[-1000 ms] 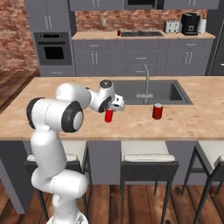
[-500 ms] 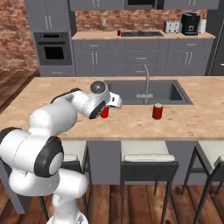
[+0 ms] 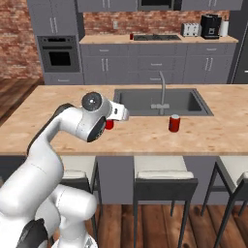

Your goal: Four empty soda cans are scattered around the kitchen. Gather all the cans and cluster them next to the stove for recycling.

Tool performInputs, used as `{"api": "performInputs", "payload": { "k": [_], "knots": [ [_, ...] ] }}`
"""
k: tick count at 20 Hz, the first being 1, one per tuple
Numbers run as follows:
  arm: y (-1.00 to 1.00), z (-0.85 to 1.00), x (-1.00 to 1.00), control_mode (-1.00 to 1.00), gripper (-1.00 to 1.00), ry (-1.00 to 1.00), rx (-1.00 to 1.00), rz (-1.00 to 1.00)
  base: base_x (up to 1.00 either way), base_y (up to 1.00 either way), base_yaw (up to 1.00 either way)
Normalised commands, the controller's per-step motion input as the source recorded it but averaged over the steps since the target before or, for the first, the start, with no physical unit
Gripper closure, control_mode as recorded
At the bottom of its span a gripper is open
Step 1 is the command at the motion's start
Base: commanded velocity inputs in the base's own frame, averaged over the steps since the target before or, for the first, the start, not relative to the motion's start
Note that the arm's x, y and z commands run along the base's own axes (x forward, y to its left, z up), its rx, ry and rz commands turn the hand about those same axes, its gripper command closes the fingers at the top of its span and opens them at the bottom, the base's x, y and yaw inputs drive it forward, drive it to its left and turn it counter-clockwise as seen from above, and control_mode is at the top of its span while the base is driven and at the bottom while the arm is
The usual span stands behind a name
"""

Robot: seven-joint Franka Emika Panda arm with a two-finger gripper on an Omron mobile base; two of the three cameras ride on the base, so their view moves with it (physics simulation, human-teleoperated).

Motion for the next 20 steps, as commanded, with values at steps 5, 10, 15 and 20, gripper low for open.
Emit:
{"api": "performInputs", "payload": {
  "k": [5,10,15,20],
  "knots": [
    [0.00,0.52,-0.45,-1.00,1.00,0.08,-0.04,0.00,0.00,0.00,0.00],
    [0.00,0.00,0.00,1.00,1.00,0.00,0.00,0.00,-0.70,0.05,0.00],
    [0.00,0.00,0.00,1.00,1.00,0.00,0.00,0.00,-1.00,0.40,0.05],
    [0.00,0.00,0.00,1.00,1.00,0.00,0.00,0.00,-1.00,0.97,0.07]
  ]
}}
